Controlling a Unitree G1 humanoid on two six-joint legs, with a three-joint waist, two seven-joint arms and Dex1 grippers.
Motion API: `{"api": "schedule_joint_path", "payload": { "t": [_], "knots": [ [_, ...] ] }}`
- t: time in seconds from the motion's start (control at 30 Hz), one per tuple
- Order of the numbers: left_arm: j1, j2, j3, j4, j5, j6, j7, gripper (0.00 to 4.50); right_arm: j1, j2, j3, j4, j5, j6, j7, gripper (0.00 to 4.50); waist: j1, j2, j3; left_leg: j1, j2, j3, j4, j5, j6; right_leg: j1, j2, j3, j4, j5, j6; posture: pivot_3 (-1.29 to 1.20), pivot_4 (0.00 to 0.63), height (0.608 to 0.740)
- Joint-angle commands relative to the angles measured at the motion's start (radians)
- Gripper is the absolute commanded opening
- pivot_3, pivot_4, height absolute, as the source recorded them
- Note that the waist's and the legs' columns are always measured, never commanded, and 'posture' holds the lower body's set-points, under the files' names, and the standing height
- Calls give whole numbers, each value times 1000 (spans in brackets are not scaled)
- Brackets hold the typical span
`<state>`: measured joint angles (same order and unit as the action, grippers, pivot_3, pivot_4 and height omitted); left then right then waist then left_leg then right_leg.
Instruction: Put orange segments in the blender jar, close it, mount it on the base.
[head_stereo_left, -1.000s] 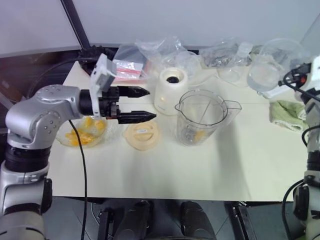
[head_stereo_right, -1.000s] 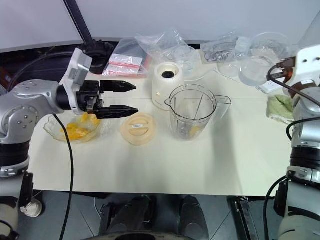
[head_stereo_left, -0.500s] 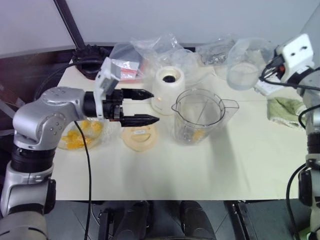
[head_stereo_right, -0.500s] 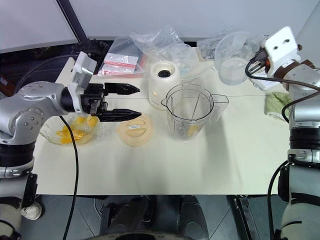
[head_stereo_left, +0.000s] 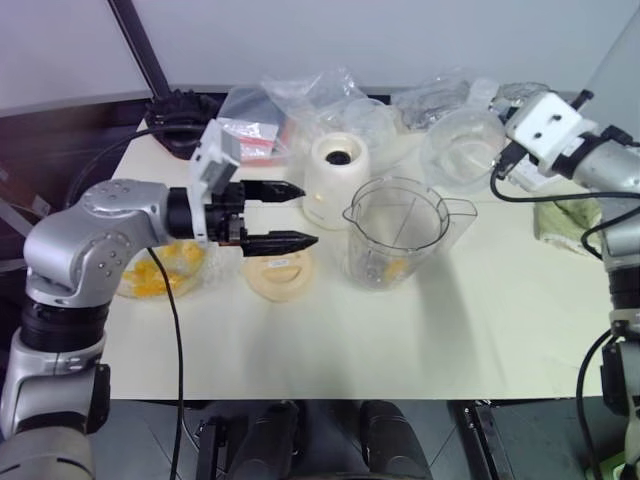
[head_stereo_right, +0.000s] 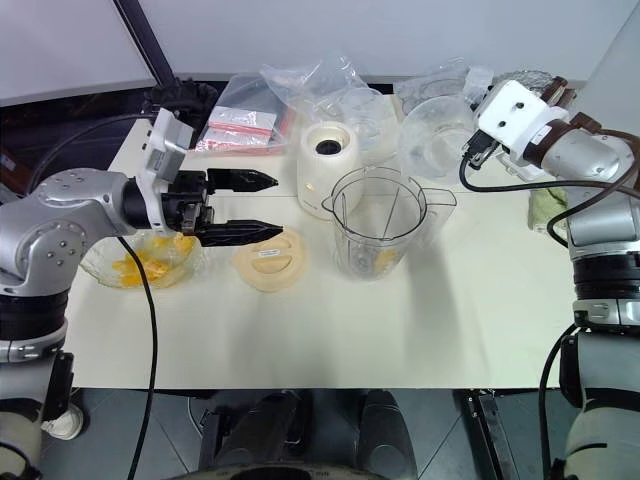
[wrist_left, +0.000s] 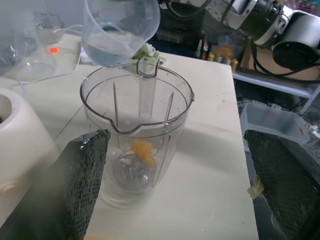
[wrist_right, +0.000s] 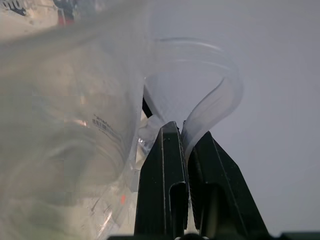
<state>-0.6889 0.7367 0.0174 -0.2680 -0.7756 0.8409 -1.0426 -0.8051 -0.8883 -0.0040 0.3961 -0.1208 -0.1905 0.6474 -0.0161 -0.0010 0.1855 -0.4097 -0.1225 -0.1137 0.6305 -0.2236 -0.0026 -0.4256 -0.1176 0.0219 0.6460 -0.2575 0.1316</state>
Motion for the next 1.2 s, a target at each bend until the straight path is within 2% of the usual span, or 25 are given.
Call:
{"api": "schedule_joint_path", "payload": {
  "t": [0.03, 0.53, 1.2],
  "knots": [
    [2, 1, 18, -28, -7, -13, 1, 4500, -18, -36, -22, -66, -27, -56, -20, 66, 0, 0, 0, 0, 0, 0, 0, 0, 0, 0, 0, 0, 0, 0, 0, 0, 150, 740],
    [7, 2, 3, -23, 15, -33, -9, 4500, -34, -34, -21, -82, -128, -142, -74, 66, -1, 0, 0, 0, 0, 0, 0, 0, 0, 0, 0, 0, 1, 0, 0, 0, 150, 740],
    [-1, 1, 0, -16, 31, -35, -14, 4500, -17, -9, -34, -75, -118, -126, -94, 66, 0, 0, 0, 0, 0, 0, 0, 0, 0, 0, 0, 0, 1, 0, 0, 0, 150, 740]
  ]
}}
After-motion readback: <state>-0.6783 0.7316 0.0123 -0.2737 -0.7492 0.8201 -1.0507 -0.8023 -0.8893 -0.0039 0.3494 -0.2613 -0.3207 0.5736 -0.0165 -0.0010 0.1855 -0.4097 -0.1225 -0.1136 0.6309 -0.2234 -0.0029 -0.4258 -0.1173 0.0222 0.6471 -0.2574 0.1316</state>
